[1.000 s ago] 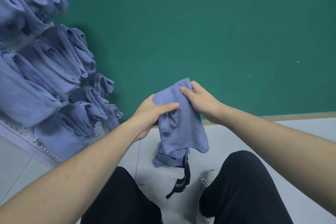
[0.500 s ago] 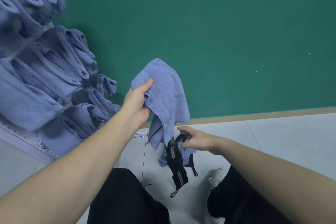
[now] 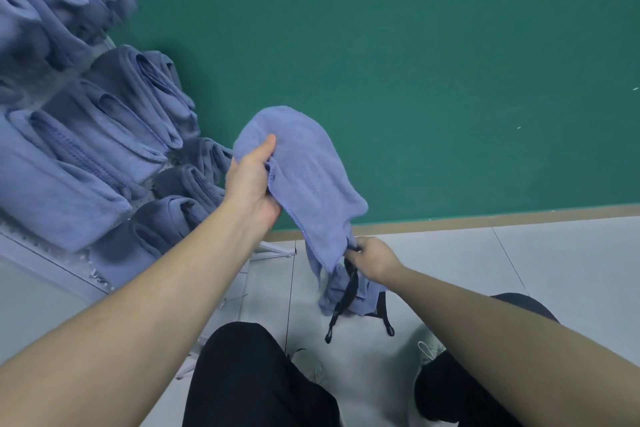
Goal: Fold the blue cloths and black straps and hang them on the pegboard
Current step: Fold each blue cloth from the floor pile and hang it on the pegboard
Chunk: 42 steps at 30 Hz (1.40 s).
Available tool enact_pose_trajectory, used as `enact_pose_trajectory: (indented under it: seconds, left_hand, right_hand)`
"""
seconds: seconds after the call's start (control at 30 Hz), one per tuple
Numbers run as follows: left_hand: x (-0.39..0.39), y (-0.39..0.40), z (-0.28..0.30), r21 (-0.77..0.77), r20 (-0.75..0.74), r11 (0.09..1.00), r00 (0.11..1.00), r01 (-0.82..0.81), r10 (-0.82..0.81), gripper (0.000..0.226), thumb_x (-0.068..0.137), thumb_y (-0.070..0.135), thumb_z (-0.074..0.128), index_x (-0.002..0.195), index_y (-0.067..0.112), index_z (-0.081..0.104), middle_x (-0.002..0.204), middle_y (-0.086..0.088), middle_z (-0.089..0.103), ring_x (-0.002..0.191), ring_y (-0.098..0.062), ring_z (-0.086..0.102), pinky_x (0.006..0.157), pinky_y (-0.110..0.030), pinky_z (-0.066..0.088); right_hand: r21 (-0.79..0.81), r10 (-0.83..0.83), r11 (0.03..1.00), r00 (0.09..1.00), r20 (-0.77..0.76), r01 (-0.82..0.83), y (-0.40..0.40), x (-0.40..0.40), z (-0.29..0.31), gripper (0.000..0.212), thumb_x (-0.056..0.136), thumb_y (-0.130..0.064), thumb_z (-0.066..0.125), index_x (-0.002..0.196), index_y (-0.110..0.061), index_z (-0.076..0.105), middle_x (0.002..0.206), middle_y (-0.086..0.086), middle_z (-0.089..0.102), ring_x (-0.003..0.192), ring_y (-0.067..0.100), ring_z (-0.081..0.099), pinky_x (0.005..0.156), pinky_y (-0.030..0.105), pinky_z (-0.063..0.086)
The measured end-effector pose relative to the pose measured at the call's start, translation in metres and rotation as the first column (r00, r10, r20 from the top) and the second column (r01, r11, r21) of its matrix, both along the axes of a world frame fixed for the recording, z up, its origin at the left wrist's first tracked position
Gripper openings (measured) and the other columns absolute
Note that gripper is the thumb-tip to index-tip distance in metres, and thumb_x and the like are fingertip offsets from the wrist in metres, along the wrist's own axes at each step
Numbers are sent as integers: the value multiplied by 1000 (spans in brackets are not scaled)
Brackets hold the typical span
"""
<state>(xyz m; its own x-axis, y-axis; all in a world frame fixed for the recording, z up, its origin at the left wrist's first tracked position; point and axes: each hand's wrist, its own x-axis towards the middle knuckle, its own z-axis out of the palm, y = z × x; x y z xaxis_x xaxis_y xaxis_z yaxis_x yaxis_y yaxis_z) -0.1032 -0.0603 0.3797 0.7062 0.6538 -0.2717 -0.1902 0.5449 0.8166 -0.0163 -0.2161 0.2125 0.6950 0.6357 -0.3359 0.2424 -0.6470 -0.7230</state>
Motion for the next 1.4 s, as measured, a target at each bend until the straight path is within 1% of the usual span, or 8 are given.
enact_pose_trajectory:
  seconds: [0.17,0.27,0.43,0.57,0.73,1.1,1.3,1.4]
  left_hand:
    - [0,11,16,84,53,996,998,-24,20,48,91,15,72,134,3,56,122,-16,71,108,-30,71,87,-50,60]
    - [1,9,22,110,16,994,1000,-3,2,46,91,13,72,134,4,57,118,-14,73,105,-27,73,84,-46,61]
    - [-2,-5,7,305,-143,947,988,106,-65,40,87,6,73,126,6,63,110,-10,76,105,-26,72,91,-40,59]
    - [-7,-11,-3,467,-233,857,965,219,-120,30,86,7,76,112,16,66,108,-1,76,104,-19,71,99,-41,55]
    - [-12,-17,-6,563,-267,783,955,266,-132,26,84,11,79,104,22,66,105,1,76,99,-16,70,99,-43,53]
    - [-29,-30,6,673,-340,665,934,322,-108,20,85,12,79,97,11,62,83,6,70,67,-1,64,60,-16,50]
    - [-34,-32,11,686,-338,639,930,346,-141,25,84,13,80,86,18,55,74,12,67,64,-1,60,59,-17,48]
    - [-38,-35,2,606,-302,720,935,338,-185,40,74,21,86,104,16,60,98,3,75,93,-13,71,81,-29,56]
  right_hand:
    - [14,-63,998,996,-60,64,0,19,-10,16,99,-19,56,105,-21,71,106,2,68,92,19,62,81,26,47]
    - [247,-187,940,962,-200,235,3,18,7,40,97,-4,48,135,-17,54,123,6,61,91,17,60,73,23,47]
    - [511,-243,737,878,-412,443,0,18,66,29,99,-12,50,124,-24,59,112,-1,67,91,15,64,80,33,55]
    - [602,-126,733,932,-338,318,-9,21,113,26,99,-29,57,125,-27,60,118,-12,65,110,5,62,95,33,52]
    - [588,-125,777,970,-208,226,-14,21,148,20,90,-43,71,87,-23,67,92,-10,68,90,8,61,92,35,52]
    - [582,8,762,895,-447,284,-29,17,183,25,93,-26,69,77,-27,49,74,-10,60,75,11,54,70,30,45]
    - [592,61,759,874,-482,273,-29,19,197,24,93,-8,65,84,-22,47,76,-1,56,67,13,53,57,25,44]
    - [614,53,724,861,-505,316,-31,17,204,27,96,-1,57,93,-24,43,74,4,51,57,15,49,51,27,40]
